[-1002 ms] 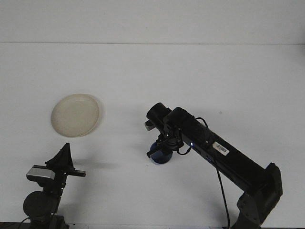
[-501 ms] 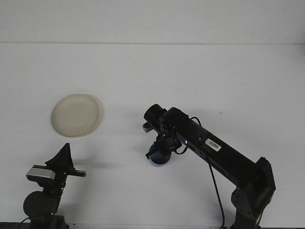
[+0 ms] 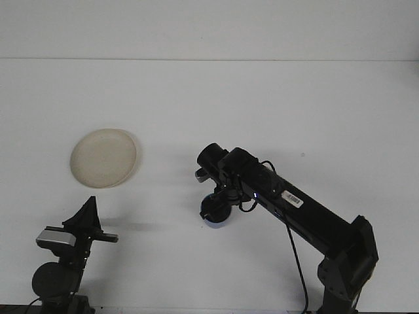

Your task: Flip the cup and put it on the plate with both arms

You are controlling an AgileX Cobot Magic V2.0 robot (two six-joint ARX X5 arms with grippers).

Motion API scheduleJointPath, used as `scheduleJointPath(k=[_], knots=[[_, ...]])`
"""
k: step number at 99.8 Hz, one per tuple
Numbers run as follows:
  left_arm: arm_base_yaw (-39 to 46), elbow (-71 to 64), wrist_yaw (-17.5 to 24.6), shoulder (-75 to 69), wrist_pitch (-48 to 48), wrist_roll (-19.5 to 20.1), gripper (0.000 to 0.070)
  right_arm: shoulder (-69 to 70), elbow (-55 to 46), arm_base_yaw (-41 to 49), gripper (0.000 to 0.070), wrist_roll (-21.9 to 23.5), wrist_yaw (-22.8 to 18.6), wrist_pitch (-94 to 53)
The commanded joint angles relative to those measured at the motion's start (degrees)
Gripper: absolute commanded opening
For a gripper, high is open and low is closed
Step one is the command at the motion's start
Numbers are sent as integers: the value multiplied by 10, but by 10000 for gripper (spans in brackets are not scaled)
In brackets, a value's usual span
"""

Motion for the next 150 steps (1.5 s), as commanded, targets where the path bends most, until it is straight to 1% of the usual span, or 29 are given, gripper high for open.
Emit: scheduleJointPath(k=[1,15,31,46,55,75,92,100,111,123,150], knots=[[0,-12,-1,-1,6,-1,11,6,14,5,469,-6,0,-3],[0,-12,-1,-1,6,-1,11,-16,18,1,469,-17,-5,-10],[0,-12,-1,-1,6,-1,11,-61,29,-16,469,-37,-34,-11],[0,-12,-1,-1,6,-1,11,-119,35,-51,469,-52,-34,-8],[0,-12,-1,-1,6,-1,11,-151,35,-86,469,-67,-34,-9],[0,-12,-1,-1,6,-1,11,-210,34,-207,469,-108,-30,-9],[0,-12,-1,-1,6,-1,11,-240,24,-313,469,-109,-30,-4],[0,-12,-1,-1,6,-1,11,-254,10,-349,469,-109,-30,2],[0,-12,-1,-1,6,-1,11,-284,-26,-370,469,-109,-31,27],[0,-12,-1,-1,6,-1,11,-332,-91,-376,469,-107,-30,74],[0,-12,-1,-1,6,-1,11,-487,-285,-370,469,-85,-30,212]])
